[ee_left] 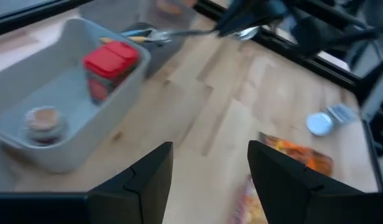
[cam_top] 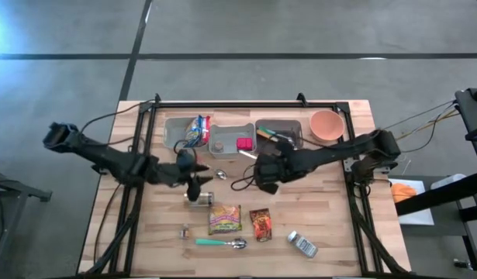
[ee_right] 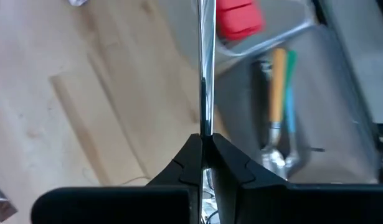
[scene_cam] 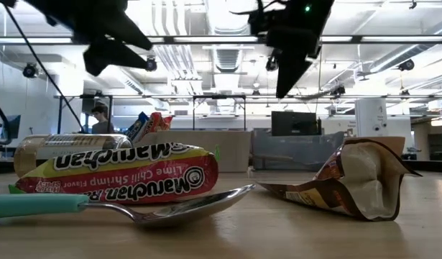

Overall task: Pick & Place Food Item
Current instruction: Put the silver spoon into the black bin

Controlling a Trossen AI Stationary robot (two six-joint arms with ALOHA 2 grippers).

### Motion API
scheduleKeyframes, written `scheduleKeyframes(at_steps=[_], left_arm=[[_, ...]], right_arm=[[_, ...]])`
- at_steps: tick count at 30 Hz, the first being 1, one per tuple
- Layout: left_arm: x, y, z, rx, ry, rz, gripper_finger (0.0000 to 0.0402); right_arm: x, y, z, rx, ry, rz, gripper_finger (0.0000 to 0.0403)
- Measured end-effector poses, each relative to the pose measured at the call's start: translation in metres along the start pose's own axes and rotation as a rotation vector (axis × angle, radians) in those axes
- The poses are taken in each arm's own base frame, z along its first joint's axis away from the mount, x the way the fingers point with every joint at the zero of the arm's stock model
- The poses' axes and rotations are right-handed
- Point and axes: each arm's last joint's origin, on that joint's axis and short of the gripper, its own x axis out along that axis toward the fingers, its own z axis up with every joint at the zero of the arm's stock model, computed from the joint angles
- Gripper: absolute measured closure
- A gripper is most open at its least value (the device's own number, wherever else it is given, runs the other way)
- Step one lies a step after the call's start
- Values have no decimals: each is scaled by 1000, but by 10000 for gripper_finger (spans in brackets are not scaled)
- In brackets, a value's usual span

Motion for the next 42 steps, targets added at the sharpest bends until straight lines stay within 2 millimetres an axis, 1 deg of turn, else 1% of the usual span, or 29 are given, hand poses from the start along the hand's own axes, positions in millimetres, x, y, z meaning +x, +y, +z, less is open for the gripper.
scheduleKeyframes(at_steps=[2, 4, 8, 11, 15, 19, 23, 27, 31, 42], left_arm=[[3, 10, 6, -18, 10, 19, 188], [7, 19, 11, -19, 21, 26, 188], [11, 29, 16, -2, 35, 33, 188], [12, 32, 14, 16, 49, 45, 188], [12, 34, 11, 46, 77, 56, 188], [12, 35, 10, 81, 88, 61, 188], [12, 35, 9, 94, 96, 65, 188], [11, 35, 9, 114, 101, 67, 188], [12, 36, 9, 124, 100, 70, 188], [12, 36, 10, 135, 100, 71, 188]], right_arm=[[-6, -14, 0, 27, -13, -13, 394], [-8, -28, -1, 53, -10, -25, 394], [-2, -59, -2, 107, 8, -64, 394], [11, -82, -6, 129, 53, -104, 394], [37, -107, -11, 133, 123, -133, 394], [62, -126, -12, 153, 113, -55, 394], [78, -143, -19, 160, 131, -65, 394], [91, -154, -29, 140, 178, -21, 394], [101, -155, -34, 147, 154, 34, 394], [107, -154, -32, 139, 84, 98, 394]])
